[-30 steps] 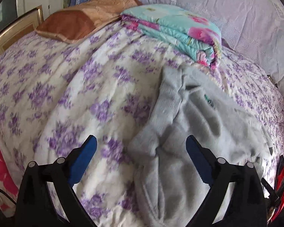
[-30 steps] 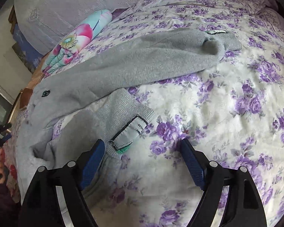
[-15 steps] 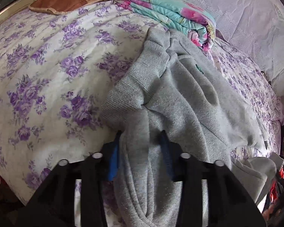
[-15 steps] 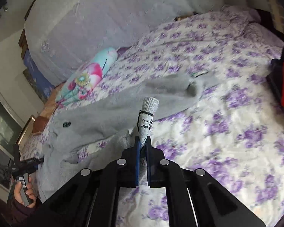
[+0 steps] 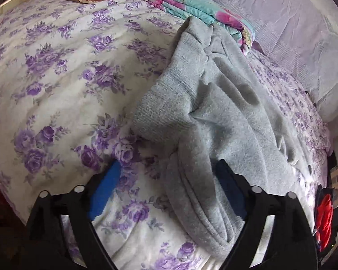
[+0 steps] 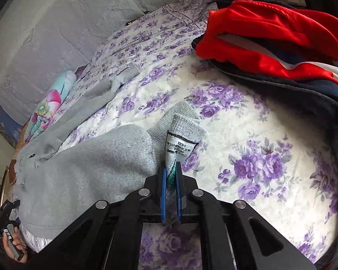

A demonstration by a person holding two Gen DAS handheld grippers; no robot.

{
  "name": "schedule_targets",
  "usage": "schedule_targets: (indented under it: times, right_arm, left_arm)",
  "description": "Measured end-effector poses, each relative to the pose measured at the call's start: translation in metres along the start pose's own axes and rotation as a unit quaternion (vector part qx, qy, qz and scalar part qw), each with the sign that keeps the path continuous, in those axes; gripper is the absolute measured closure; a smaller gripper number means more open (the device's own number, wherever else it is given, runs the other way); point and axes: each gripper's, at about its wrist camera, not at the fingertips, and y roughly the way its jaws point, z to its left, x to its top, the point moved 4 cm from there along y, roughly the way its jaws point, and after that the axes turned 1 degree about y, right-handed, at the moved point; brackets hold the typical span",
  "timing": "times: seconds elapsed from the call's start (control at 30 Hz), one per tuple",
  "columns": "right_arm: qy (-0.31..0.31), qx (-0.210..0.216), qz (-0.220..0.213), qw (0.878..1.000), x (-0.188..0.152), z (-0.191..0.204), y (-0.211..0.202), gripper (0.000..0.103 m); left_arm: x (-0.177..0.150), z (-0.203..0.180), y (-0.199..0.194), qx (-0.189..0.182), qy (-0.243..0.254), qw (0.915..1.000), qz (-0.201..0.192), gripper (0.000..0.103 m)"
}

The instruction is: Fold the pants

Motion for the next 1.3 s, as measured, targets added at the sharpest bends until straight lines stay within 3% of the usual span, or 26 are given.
schedule_targets:
  times: [0.07,0.1,0.13,0.17,0.2,0.3,0.37,0.43,0.53,0.6,0.63,0.67,0.7,0.73,0.83,0.87,0.9,0.97,1.03,1.1,1.2,1.23,1.27,1.3]
  right_arm:
    - [0.001,0.006,-0.001,1.000,0.002,0.003,0.001,0.094]
    - [0.001,0.006,0.001,1.000,0.003,0.004,0.003,0.094]
    - [0.000,0.007,0.002,1.000,0.004,0.006,0.003,0.094]
    - [0.001,0.009,0.000,1.000,0.007,0.007,0.001,0.094]
    - [0.001,0.016,-0.005,1.000,0.010,0.008,-0.003,0.094]
    - [0.001,0.046,-0.031,0.998,0.018,0.012,-0.026,0.094]
    - [-0.006,0.052,-0.026,0.998,0.018,0.014,-0.034,0.094]
    - [-0.012,0.044,0.005,0.999,0.011,0.016,-0.029,0.094]
    - [-0.023,0.009,0.054,0.998,-0.008,0.014,-0.013,0.093]
    - [-0.028,-0.013,0.059,0.998,-0.016,0.009,-0.014,0.088]
    - [-0.025,-0.022,0.056,0.998,-0.017,0.005,-0.020,0.074]
    - [-0.017,-0.030,0.049,0.998,-0.015,0.001,-0.027,0.063]
    - [-0.008,-0.037,0.032,0.999,-0.011,-0.003,-0.038,0.062]
    - [-0.005,-0.042,0.010,0.999,-0.005,-0.005,-0.050,0.062]
    - [-0.029,-0.015,-0.047,0.998,0.012,0.013,-0.081,0.061]
    - [-0.043,0.011,-0.056,0.997,0.016,0.026,-0.088,0.061]
    - [-0.059,0.033,-0.058,0.996,0.019,0.040,-0.090,0.061]
    - [-0.086,0.069,-0.053,0.992,0.021,0.069,-0.087,0.055]
    - [-0.098,0.091,-0.033,0.991,0.020,0.090,-0.073,0.047]
    - [-0.101,0.078,-0.004,0.992,0.015,0.097,-0.051,0.042]
    - [-0.090,0.017,0.079,0.993,-0.003,0.073,0.007,0.041]
    - [-0.083,0.029,0.103,0.991,-0.011,0.062,0.022,0.043]
    - [-0.091,0.050,0.076,0.992,-0.013,0.060,0.018,0.044]
    - [-0.096,0.051,0.075,0.991,-0.014,0.061,0.014,0.044]
  left_arm:
    - [0.003,-0.005,0.002,-0.006,-0.002,1.0000,-0.003,0.012]
    - [0.004,-0.010,0.001,-0.005,0.006,0.9999,-0.007,0.052]
    - [0.005,-0.016,0.000,-0.013,0.013,0.9998,-0.004,0.074]
    - [0.006,-0.020,-0.006,-0.014,0.017,0.9998,-0.006,0.083]
    - [0.008,-0.022,-0.016,-0.014,0.020,0.9995,-0.019,0.088]
    - [0.014,-0.022,-0.061,-0.001,0.036,0.9980,-0.052,0.088]
    - [0.014,-0.018,-0.080,0.021,0.049,0.9968,-0.060,0.087]
    - [0.011,-0.008,-0.077,0.059,0.060,0.9952,-0.050,0.085]
    - [-0.002,0.019,-0.043,0.103,0.060,0.9929,0.000,0.081]
    - [-0.010,0.032,-0.034,0.114,0.061,0.9916,0.005,0.063]
    - [-0.011,0.034,-0.039,0.116,0.059,0.9915,-0.003,0.059]
    - [-0.010,0.034,-0.045,0.121,0.060,0.9909,-0.004,0.046]
    - [-0.009,0.035,-0.054,0.126,0.060,0.9902,-0.008,0.035]
    - [-0.006,0.036,-0.064,0.128,0.059,0.9900,-0.014,0.034]
    - [0.001,0.026,-0.098,0.117,0.062,0.9903,-0.042,0.034]
    - [0.003,0.016,-0.110,0.106,0.070,0.9902,-0.058,0.030]
    - [0.004,0.003,-0.117,0.087,0.080,0.9905,-0.069,0.018]
    - [0.003,-0.030,-0.122,0.032,0.113,0.9894,-0.085,0.009]
    - [-0.003,-0.060,-0.108,0.023,0.154,0.9848,-0.078,0.008]
    - [-0.014,-0.077,-0.077,0.027,0.183,0.9813,-0.053,0.008]
    - [-0.028,-0.052,-0.012,0.095,0.196,0.9759,0.003,0.008]
    - [-0.033,-0.036,0.009,0.099,0.192,0.9761,0.028,0.007]
    - [-0.038,-0.032,0.009,0.090,0.206,0.9744,0.005,0.005]
    - [-0.043,-0.036,0.004,0.098,0.226,0.9691,-0.007,0.005]
